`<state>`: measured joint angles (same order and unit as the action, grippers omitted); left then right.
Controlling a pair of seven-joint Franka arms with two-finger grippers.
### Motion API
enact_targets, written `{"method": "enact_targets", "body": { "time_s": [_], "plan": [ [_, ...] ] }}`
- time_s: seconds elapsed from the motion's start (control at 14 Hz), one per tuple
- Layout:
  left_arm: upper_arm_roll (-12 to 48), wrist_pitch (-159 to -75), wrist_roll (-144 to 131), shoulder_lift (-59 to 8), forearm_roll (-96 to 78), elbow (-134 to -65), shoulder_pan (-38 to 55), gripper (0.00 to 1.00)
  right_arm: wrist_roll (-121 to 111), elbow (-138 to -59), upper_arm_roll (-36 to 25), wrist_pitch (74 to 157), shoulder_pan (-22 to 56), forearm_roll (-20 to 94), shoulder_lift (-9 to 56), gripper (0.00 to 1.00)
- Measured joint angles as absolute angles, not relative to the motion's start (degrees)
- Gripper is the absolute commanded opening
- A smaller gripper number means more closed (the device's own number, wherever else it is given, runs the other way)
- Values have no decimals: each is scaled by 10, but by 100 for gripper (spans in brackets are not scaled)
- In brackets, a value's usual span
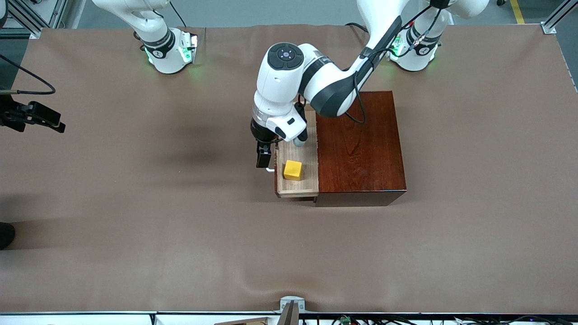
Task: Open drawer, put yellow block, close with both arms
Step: 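Position the left gripper against the drawer front beside the handle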
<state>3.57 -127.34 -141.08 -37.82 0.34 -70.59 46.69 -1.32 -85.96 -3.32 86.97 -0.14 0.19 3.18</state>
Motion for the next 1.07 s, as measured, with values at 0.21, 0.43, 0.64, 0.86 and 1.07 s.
{"method": "enact_targets", "body": {
  "time_s": [0.21,0.43,0.64,0.86,1.07],
  "plan": [
    [33,-1279,-1396,-385,23,-706,483,100,-13,-861,-32,870,-1,2,32,100],
    [29,-1279,-1395,-395,32,-708,497,100,-13,-861,-32,870,-1,2,32,100],
    [29,-1241,-1398,-401,32,-711,503,100,-13,-861,-32,871,-1,2,32,100],
    [29,-1215,-1402,-403,32,-711,504,100,-13,-861,-32,871,-1,2,32,100],
    [30,-1176,-1402,-404,31,-713,504,100,-13,-861,-32,871,-1,2,32,100]
  ]
}}
